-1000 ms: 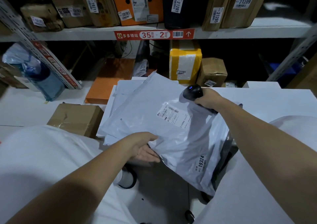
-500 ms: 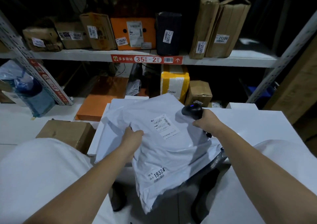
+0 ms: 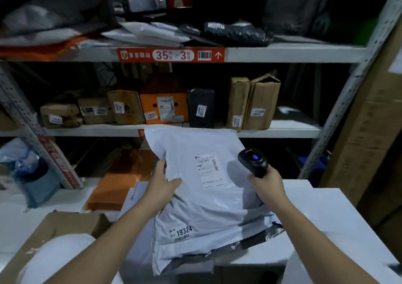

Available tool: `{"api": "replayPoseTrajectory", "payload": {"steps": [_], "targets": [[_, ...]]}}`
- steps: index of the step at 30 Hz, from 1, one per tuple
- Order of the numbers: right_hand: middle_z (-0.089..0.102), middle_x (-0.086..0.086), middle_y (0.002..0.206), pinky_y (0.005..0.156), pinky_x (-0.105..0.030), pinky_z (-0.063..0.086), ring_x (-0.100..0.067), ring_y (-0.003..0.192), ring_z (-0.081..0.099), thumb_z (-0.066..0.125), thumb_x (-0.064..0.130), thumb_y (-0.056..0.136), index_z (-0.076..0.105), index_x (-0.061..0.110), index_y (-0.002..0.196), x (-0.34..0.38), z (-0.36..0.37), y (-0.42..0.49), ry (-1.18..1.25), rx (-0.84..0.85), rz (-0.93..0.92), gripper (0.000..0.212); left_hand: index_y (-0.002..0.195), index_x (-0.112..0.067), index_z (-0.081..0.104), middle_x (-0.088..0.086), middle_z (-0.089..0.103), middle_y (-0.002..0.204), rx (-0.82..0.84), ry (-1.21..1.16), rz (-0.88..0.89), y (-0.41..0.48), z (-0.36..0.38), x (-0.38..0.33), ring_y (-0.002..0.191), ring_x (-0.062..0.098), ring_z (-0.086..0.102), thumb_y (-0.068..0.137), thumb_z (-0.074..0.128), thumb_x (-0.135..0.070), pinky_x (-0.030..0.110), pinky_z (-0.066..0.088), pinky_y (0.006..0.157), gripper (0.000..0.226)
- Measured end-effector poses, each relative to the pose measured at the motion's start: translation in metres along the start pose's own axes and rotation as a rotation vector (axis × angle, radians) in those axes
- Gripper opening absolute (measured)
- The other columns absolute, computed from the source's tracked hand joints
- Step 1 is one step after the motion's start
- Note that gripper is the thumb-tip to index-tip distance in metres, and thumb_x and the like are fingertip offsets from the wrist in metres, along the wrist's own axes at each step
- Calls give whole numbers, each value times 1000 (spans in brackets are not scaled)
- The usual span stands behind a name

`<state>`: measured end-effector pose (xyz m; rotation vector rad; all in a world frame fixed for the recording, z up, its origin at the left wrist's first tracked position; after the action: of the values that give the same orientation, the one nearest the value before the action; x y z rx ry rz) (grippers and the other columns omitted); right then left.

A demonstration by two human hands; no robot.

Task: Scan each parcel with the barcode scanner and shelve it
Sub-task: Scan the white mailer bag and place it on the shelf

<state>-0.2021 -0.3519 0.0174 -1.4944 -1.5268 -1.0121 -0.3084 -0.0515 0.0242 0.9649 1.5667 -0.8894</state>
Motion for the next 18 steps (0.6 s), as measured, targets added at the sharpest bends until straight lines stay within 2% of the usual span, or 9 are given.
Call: {"api": "replayPoseTrajectory", "payload": {"steps": [2,4,7,8,11,13,16,17,18], "targets": [[57,-2,61,61,-31,42,-23,59,52,66,3,85,62,20,81,21,-10,5,56,-56,-43,18,136,-29,45,-7,67,126,1,-16,69,12,-1,-27,110,12,69,96,68,-2,23,56,77,53],[57,-1,61,61,-31,42,-22,59,51,66,3,87,63,18,82,41,-21,11,118,-96,-78,16,136,-33,45,-13,69,122,18,-35,125,21,-1,-54,103,4,73,98,67,-2,20,58,74,54],[56,-4,60,58,-32,42,-22,57,51,68,6,87,62,13,80,71,-38,21,174,-173,-129,12,139,-32,47,-13,70,123,33,-34,219,34,-2,-96,106,10,73,99,68,-6,28,60,81,52],[55,-5,59,58,-32,42,-23,56,50,69,8,87,61,10,78,81,-44,24,181,-201,-144,12,140,-30,47,-12,70,124,37,-34,245,39,-2,-110,105,9,73,99,68,-6,27,61,80,52],[52,-2,60,56,-30,37,-19,55,46,69,6,88,57,12,75,116,-62,35,232,-294,-235,18,125,-31,52,-9,69,119,44,-3,331,54,-1,-157,93,0,73,100,67,-5,18,59,71,39],[50,-1,61,58,-30,36,-16,57,44,68,4,87,54,17,73,144,-74,48,289,-356,-295,24,116,-32,54,-1,71,119,52,-32,350,64,1,-195,98,12,74,101,67,-10,29,62,76,30],[55,1,65,65,-32,41,-17,63,50,69,6,85,59,17,79,181,-98,75,385,-444,-351,16,131,-21,59,11,75,120,106,-153,356,75,5,-254,110,43,71,103,66,-25,58,58,96,29],[58,0,68,67,-32,43,-18,67,54,70,7,86,61,16,84,193,-108,84,407,-469,-370,12,134,-18,61,13,75,122,161,-218,342,78,7,-271,114,47,68,104,64,-29,62,53,101,33],[60,-1,72,70,-33,44,-19,71,57,70,6,86,63,16,86,205,-118,94,425,-496,-387,12,134,-15,63,13,75,124,221,-278,335,83,9,-285,117,44,68,106,59,-31,59,53,103,33]]}}
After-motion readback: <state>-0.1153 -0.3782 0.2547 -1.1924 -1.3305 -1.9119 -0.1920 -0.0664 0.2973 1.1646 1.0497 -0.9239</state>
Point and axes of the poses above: each hand's wrist, its own y-axis towards the middle knuckle, its own z-axis out of the palm, x = y × z, the point moved 3 cm from there along y, towards the middle knuckle
